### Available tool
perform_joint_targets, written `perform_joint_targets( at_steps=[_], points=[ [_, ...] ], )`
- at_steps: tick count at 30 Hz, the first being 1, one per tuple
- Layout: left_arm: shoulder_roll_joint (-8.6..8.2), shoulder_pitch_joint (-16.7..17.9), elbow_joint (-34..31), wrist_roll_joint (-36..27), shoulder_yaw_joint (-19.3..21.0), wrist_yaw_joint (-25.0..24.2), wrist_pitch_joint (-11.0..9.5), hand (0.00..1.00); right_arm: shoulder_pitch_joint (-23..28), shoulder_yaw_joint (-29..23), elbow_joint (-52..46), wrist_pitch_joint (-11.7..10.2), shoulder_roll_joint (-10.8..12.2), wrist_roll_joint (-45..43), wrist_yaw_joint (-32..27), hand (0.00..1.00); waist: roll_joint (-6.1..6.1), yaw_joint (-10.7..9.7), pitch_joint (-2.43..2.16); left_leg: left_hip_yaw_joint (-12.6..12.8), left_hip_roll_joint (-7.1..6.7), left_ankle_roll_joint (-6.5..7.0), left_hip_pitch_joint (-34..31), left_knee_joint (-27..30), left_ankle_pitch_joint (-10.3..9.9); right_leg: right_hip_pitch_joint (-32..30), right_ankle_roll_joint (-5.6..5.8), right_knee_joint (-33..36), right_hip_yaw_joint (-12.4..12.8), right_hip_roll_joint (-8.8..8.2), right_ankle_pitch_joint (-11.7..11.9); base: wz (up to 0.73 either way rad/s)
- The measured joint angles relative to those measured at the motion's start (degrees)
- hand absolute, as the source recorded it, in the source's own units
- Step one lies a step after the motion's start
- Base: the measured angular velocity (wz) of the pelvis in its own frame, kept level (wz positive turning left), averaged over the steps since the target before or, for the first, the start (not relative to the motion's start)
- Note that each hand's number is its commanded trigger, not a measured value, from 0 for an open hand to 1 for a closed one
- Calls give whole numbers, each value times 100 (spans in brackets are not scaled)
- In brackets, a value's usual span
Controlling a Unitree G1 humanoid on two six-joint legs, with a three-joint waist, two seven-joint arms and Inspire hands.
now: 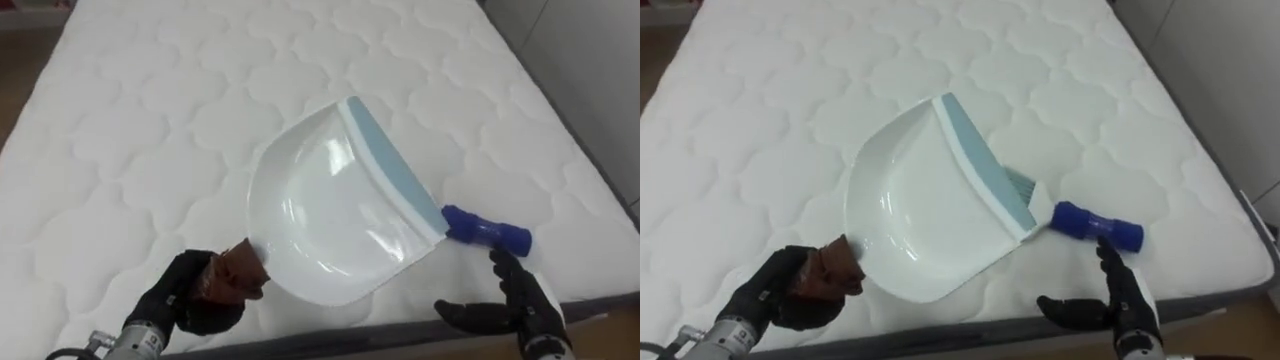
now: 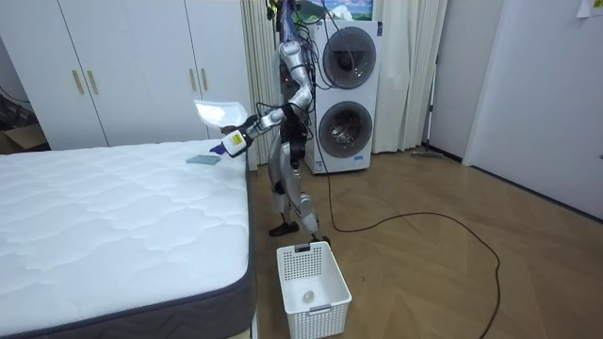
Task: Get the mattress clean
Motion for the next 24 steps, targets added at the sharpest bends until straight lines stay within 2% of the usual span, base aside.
perform_joint_targets(
  at_steps=[2, 4, 7, 10, 13, 14, 16, 18, 22, 24],
  points=[
    [-10, -21, 300, -60, -5, 89, -92, 0, -117, 20, 360, 55, 119, -150, -13, 0, 10, 114, 17, 183, -55, 64, 90, -18, -40, -117, -72, 229, -551, -164, -61, -45],
    [-78, -55, 685, -77, 0, 189, -101, 0, -169, 18, 613, 102, 153, -181, 0, 0, 53, 142, 26, 155, -101, 80, 146, -64, -78, -177, -95, 375, -716, -257, -105, -26],
    [-177, -73, 1080, -91, 60, 218, -105, 0, -68, -17, 855, 123, 152, -344, 5, 0, 62, 123, 48, 56, -117, 92, 148, -166, -183, -210, -79, 401, -793, -287, -110, 8],
    [-280, -66, 1425, -72, 71, 495, -111, 0, -51, -45, 1217, 113, 157, -424, -3, 0, 34, 149, 28, -43, -127, 109, 132, -149, -171, -142, -51, 307, -791, -291, -36, 15],
    [-301, -17, 1484, -90, 105, 731, -148, 0, 35, -57, 1277, 112, 157, -620, -48, 0, -1, 170, 16, -123, -126, 116, 128, -156, -146, -87, -32, 268, -804, -287, -11, 11],
    [-328, -18, 1638, -103, 219, 817, -306, 0, 39, -60, 1306, 89, 156, -729, -58, 0, -12, 213, 8, -135, -117, 109, 150, -179, -141, -60, -34, 237, -806, -274, -9, 0],
    [-372, -18, 1959, -112, 454, 995, -480, 0, 55, -69, 1413, 26, 156, -773, -58, 0, -31, 262, -3, -181, -77, 107, 260, -232, -141, 56, -53, 147, -801, -203, 12, -8],
    [-377, -15, 2283, -216, 613, 1251, -509, 0, 78, -89, 1515, -8, 156, -771, -57, 0, -51, 281, -3, -255, -47, 106, 352, -268, -140, 177, -76, 59, -859, -169, 27, -1],
    [-504, -29, 2913, -507, 978, 1814, -503, 0, 218, -274, 1806, -4, 164, -787, -58, 0, -63, 307, -5, -331, 36, 97, 483, -377, -139, 374, -76, -136, -922, -90, 32, 8],
    [-545, -33, 3175, -691, 999, 2028, -501, 0, 269, -336, 1885, -6, 164, -785, -59, 0, -46, 313, 2, -342, 56, 97, 510, -417, -139, 427, -67, -226, -939, -73, 41, 3]
  ],
)
